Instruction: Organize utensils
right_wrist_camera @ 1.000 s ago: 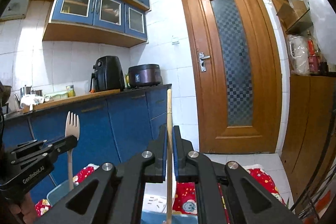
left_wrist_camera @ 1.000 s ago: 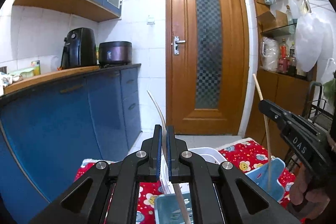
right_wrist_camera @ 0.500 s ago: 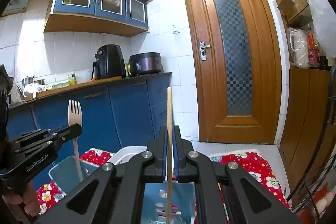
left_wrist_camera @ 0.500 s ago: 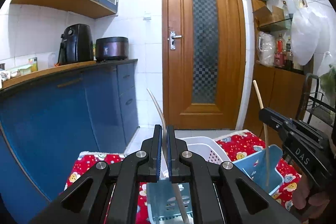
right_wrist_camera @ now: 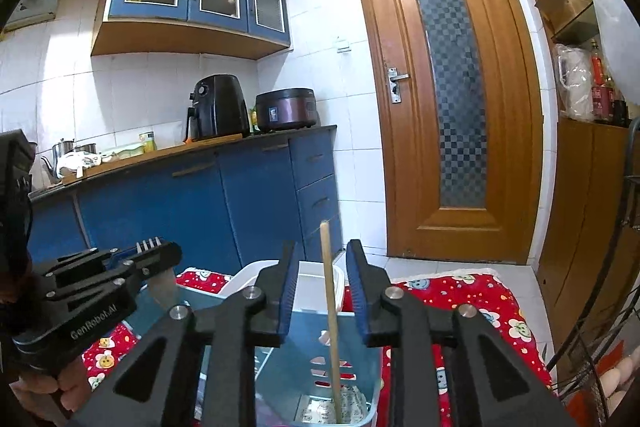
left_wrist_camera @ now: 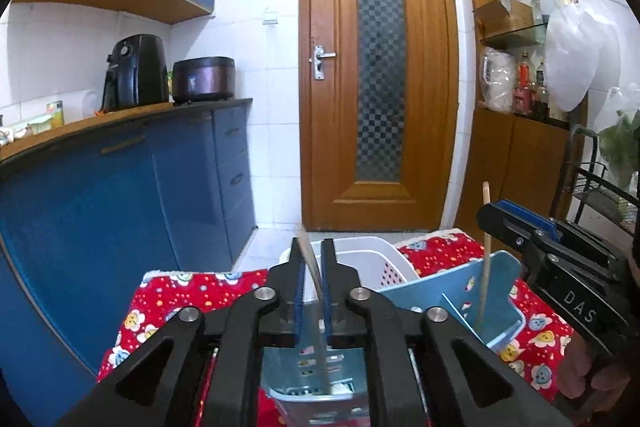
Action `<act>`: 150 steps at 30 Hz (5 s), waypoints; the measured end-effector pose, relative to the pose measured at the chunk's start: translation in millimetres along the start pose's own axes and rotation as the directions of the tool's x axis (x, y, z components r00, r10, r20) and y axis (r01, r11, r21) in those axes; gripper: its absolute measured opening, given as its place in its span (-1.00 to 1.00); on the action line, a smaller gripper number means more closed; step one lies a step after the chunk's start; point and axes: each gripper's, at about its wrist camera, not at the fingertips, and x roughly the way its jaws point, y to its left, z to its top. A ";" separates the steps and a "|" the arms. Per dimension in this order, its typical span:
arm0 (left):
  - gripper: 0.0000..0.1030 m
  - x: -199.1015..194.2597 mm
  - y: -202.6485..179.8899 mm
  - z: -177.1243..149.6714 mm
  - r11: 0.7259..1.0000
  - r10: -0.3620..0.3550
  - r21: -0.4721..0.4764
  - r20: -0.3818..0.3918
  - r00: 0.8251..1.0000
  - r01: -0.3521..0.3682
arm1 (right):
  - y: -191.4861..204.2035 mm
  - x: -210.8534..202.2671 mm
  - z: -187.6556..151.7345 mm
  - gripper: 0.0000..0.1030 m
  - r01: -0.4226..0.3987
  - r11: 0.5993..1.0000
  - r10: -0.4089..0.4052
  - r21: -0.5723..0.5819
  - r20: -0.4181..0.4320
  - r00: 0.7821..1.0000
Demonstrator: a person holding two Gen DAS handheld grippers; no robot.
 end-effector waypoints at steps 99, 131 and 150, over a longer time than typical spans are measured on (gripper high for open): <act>-0.22 -50.7 -6.8 -150.5 0.975 -0.192 -0.200 -0.510 0.838 0.102 | -18.2 -102.3 -120.1 -0.37 0.074 0.986 0.012 0.153 -0.496 0.868; -0.87 -45.1 16.2 -153.7 0.952 -0.197 -0.300 -0.476 0.857 0.052 | -32.1 -29.7 -127.7 -0.35 0.024 0.977 0.111 0.213 -0.600 0.792; -0.86 -35.5 19.9 -153.4 0.911 -0.323 -0.393 -0.491 0.809 0.126 | -46.2 -18.5 -123.8 -0.43 -0.050 0.949 0.232 0.311 -0.583 0.778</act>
